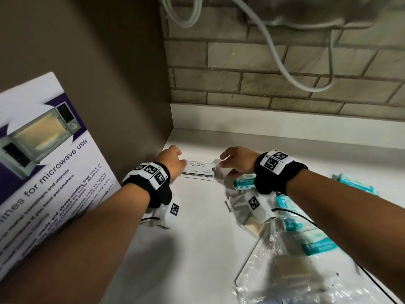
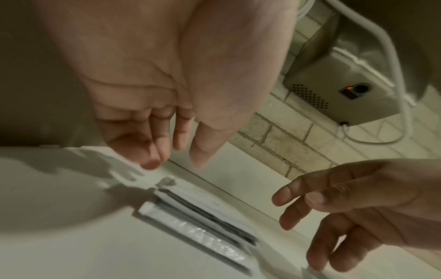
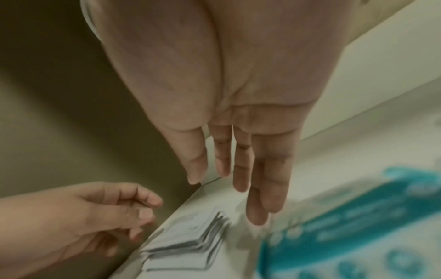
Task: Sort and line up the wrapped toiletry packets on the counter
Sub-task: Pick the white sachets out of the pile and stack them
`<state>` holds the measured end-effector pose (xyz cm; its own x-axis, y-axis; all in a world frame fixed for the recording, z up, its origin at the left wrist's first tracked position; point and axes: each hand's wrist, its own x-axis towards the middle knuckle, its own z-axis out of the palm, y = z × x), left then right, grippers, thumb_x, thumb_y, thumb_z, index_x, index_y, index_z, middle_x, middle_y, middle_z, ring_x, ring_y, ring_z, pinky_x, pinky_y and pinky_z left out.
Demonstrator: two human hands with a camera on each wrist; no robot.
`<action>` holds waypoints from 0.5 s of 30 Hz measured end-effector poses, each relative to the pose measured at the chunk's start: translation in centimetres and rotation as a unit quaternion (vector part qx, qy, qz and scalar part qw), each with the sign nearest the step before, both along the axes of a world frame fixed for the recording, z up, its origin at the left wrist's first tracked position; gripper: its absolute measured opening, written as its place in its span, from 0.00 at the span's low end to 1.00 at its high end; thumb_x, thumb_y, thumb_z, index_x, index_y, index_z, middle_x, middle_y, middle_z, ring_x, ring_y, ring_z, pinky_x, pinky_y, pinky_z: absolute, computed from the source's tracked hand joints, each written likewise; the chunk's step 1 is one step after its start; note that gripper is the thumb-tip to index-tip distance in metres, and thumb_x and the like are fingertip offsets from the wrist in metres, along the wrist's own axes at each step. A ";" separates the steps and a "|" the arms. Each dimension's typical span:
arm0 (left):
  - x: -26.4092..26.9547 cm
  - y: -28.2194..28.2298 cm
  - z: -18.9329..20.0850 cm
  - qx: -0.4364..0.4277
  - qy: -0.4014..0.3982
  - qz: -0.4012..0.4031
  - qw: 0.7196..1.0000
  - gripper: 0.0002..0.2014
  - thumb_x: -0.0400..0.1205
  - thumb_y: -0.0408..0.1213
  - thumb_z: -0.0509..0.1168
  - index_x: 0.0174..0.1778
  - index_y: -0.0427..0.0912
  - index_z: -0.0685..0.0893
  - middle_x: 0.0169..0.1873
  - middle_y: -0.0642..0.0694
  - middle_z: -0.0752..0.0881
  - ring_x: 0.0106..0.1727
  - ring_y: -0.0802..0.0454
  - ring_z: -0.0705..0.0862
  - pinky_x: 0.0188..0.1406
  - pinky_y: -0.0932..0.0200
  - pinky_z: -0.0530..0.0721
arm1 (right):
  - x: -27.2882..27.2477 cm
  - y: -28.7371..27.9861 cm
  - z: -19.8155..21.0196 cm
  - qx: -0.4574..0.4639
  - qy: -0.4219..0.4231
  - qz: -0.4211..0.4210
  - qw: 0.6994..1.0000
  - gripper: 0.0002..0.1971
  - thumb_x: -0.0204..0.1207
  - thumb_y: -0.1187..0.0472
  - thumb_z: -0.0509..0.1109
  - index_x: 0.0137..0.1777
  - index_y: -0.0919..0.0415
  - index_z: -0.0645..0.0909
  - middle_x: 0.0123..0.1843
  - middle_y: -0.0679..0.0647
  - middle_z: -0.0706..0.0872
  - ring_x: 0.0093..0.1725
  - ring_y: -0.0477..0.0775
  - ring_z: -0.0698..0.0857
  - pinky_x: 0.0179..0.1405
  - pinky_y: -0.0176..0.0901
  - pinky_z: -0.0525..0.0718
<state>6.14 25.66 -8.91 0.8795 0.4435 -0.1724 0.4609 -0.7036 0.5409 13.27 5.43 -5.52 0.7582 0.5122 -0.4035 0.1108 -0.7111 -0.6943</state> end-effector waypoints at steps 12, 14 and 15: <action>-2.7 -11.7 1.4 0.027 0.060 -0.261 0.963 0.20 0.72 0.57 0.74 0.53 0.50 0.81 0.47 0.52 0.85 0.47 0.54 0.84 0.47 0.56 0.85 | -0.8 -8.3 1.4 -0.231 -0.172 0.140 0.948 0.28 0.74 0.61 0.75 0.75 0.52 0.74 0.73 0.51 0.79 0.68 0.54 0.79 0.65 0.42 0.74; -2.8 -12.9 0.8 0.071 0.079 -0.274 0.956 0.26 0.71 0.59 0.74 0.58 0.46 0.82 0.51 0.49 0.85 0.50 0.50 0.85 0.53 0.53 0.85 | -1.1 -8.5 0.6 -0.242 -0.167 0.137 0.946 0.31 0.73 0.61 0.76 0.76 0.49 0.73 0.73 0.50 0.79 0.69 0.55 0.79 0.66 0.45 0.75; -2.8 -13.3 0.6 0.080 0.080 -0.274 0.955 0.27 0.72 0.58 0.74 0.60 0.44 0.82 0.53 0.47 0.86 0.51 0.48 0.85 0.54 0.52 0.85 | -1.1 -8.6 0.2 -0.244 -0.165 0.133 0.946 0.32 0.72 0.62 0.76 0.76 0.48 0.72 0.72 0.50 0.80 0.68 0.55 0.80 0.65 0.45 0.76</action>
<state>3.37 12.35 -8.26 0.9552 -0.0439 -0.2926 0.0672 -0.9309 0.3590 12.19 -3.13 -5.36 0.7544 0.5164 -0.4053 0.4850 -0.8545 -0.1859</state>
